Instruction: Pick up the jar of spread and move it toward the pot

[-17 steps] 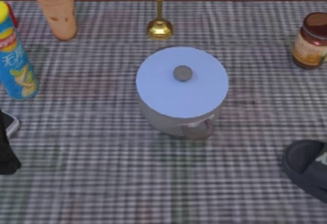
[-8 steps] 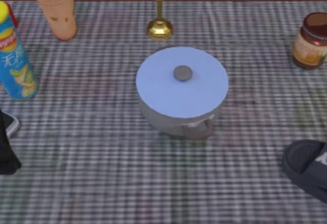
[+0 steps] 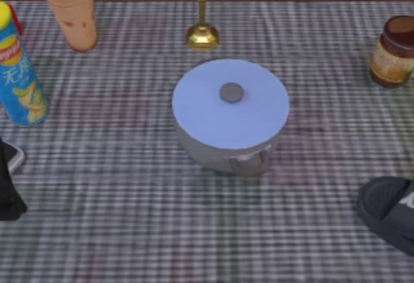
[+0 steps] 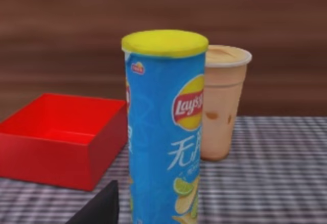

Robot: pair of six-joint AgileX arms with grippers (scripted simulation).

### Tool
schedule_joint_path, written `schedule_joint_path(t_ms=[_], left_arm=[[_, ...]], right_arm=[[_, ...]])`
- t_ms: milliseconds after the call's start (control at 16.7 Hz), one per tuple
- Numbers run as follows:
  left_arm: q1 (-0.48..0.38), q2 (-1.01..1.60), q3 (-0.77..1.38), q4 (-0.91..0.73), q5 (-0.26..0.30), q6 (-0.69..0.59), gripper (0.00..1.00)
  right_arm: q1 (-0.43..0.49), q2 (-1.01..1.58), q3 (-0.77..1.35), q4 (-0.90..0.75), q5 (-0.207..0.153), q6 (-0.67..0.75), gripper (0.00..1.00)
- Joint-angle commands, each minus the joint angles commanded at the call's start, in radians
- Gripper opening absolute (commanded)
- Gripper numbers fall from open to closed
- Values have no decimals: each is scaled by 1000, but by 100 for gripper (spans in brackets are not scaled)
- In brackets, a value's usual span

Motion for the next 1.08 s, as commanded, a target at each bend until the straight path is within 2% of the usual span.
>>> schedule_joint_path(t_ms=[300,540,780,1080], left_arm=[[0,0,0,0,0,0,100],[0,0,0,0,0,0,100],[0,0,0,0,0,0,100],[0,0,0,0,0,0,100]], right_arm=[[12,457,484,-196,-16,-42,100],[27,739,753,-315,-30,-73,100],[39,891,884,-382,-40,-91,100],[41,905,896,-389,-41,-94,100]])
